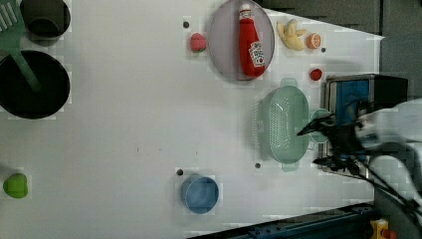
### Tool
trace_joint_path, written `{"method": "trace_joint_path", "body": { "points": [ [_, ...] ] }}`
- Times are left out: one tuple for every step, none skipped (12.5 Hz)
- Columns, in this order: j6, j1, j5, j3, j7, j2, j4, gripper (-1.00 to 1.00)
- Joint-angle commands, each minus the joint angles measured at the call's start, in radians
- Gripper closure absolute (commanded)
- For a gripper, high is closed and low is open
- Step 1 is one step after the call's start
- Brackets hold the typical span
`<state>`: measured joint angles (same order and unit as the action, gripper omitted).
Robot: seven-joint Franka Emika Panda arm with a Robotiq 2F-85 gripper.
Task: Drag strainer right to left.
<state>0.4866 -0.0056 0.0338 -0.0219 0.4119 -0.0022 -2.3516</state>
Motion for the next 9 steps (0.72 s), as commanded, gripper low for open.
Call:
{"method": "trace_joint_path", "body": {
  "points": [
    [0.164,-0.015,0.002,0.015,0.162,0.027,0.011,-1.00],
    [0.225,-0.015,0.002,0.015,0.202,0.074,0.006,-1.00],
    [0.288,-0.014,0.002,0.014,0.246,0.118,-0.001,-1.00],
    [0.351,-0.012,0.002,0.013,0.284,0.158,-0.009,-1.00],
    [0.413,-0.009,0.002,0.012,0.312,0.197,-0.019,-1.00],
    [0.470,-0.005,0.002,0.012,0.327,0.232,-0.028,-1.00],
    [0.521,-0.001,0.002,0.011,0.330,0.264,-0.037,-1.00],
    [0.561,0.001,0.002,0.011,0.330,0.294,-0.046,-1.00],
    [0.595,0.002,0.001,0.010,0.330,0.322,-0.053,-1.00]
  ]
}}
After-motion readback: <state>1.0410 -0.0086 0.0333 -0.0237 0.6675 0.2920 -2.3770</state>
